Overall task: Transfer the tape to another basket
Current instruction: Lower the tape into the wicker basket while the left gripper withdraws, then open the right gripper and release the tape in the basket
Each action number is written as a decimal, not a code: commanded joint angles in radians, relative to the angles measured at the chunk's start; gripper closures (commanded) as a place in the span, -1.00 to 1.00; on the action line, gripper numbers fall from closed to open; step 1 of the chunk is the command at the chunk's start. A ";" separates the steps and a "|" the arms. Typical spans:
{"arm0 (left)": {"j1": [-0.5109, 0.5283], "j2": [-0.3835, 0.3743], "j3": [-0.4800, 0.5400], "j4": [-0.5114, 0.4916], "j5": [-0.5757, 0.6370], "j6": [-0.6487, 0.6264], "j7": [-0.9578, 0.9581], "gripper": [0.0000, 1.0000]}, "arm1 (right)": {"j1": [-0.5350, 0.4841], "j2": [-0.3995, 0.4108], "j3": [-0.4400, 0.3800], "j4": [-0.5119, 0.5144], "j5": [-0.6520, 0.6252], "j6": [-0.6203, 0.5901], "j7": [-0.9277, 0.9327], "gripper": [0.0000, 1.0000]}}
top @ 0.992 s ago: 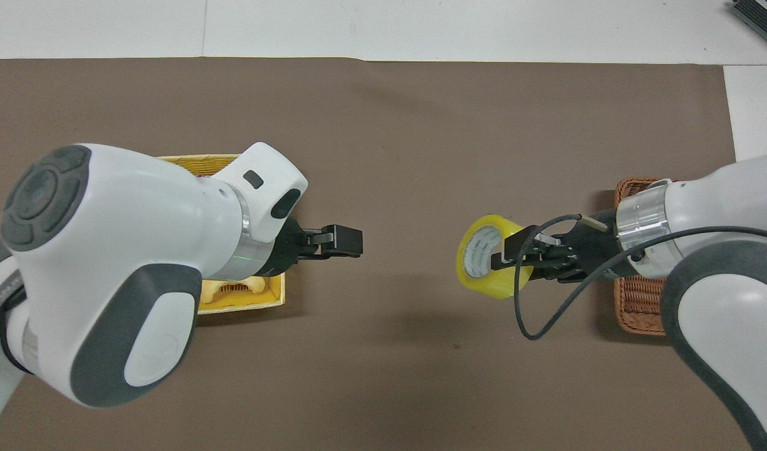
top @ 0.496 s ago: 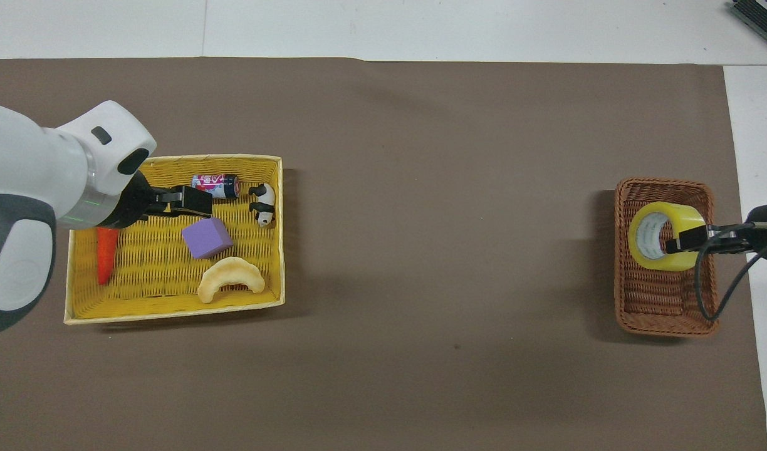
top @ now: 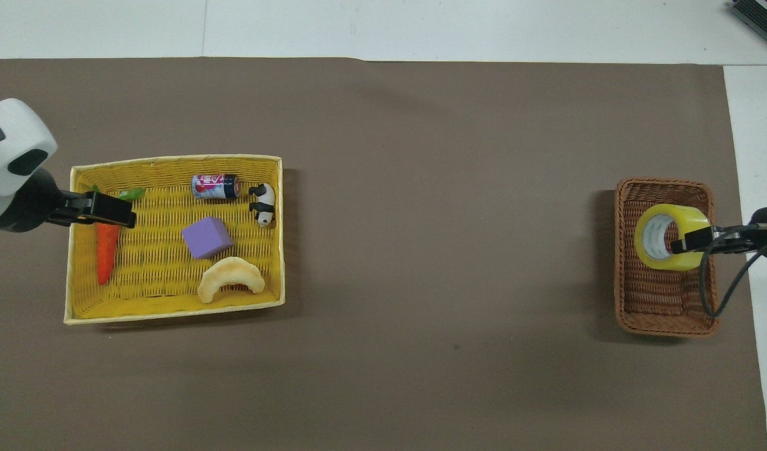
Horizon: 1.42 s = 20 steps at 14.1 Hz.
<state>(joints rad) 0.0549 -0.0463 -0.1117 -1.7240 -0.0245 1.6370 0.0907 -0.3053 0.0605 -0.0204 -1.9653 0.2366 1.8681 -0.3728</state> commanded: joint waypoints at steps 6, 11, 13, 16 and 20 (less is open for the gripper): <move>0.005 -0.006 -0.013 0.018 0.063 -0.028 0.006 -1.00 | -0.037 0.022 0.014 -0.064 -0.017 0.066 -0.038 1.00; 0.005 -0.004 -0.013 0.020 0.063 -0.020 0.011 -1.00 | -0.034 0.007 0.013 -0.099 -0.022 0.066 -0.043 0.79; 0.005 -0.004 -0.013 0.020 0.063 -0.022 0.011 -1.00 | -0.047 0.018 0.013 -0.102 -0.026 0.066 -0.054 0.70; 0.006 -0.004 -0.013 0.020 0.063 -0.022 0.011 -1.00 | -0.051 0.022 0.013 -0.090 -0.026 0.062 -0.051 -0.99; 0.005 -0.004 -0.011 0.020 0.063 -0.022 0.011 -1.00 | -0.032 0.027 0.014 -0.024 -0.028 0.046 -0.041 -1.00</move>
<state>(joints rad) 0.0566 -0.0467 -0.1207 -1.7136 0.0163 1.6264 0.0972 -0.3349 0.1005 -0.0193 -2.0174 0.2329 1.9123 -0.3975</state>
